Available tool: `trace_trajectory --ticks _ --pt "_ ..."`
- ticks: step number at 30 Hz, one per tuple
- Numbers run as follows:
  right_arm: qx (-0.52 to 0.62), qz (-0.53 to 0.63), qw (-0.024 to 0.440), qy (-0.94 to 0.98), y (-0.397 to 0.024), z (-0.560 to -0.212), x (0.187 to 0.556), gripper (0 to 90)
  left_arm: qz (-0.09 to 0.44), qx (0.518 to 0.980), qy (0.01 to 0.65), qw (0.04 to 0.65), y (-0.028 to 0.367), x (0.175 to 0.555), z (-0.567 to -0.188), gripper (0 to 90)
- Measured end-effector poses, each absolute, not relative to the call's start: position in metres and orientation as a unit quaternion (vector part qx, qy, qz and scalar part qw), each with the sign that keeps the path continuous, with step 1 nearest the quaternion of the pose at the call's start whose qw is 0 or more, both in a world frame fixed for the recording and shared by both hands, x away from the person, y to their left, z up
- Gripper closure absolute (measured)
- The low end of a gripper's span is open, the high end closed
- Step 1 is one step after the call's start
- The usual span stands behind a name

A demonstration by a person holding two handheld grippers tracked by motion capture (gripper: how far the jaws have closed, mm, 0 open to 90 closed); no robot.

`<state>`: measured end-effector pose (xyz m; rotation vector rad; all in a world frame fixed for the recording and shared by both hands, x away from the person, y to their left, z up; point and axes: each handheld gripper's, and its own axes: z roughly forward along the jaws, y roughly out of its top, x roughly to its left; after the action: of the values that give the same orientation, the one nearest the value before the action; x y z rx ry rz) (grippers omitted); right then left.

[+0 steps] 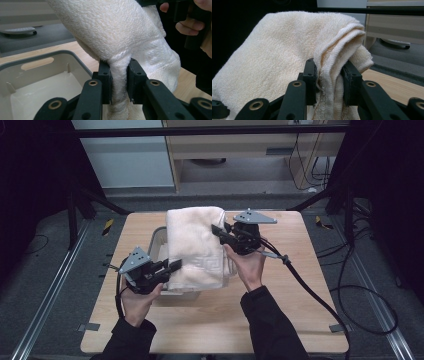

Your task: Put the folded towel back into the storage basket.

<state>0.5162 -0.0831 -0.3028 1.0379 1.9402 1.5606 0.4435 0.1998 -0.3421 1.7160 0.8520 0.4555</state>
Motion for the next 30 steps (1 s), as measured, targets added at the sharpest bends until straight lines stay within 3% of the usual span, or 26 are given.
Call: trace_trajectory --ticks 30 --pt "0.360 0.567 0.219 0.708 -0.026 -0.291 0.535 69.0 0.204 0.698 0.397 0.560 0.251 0.453 -0.334 74.9"
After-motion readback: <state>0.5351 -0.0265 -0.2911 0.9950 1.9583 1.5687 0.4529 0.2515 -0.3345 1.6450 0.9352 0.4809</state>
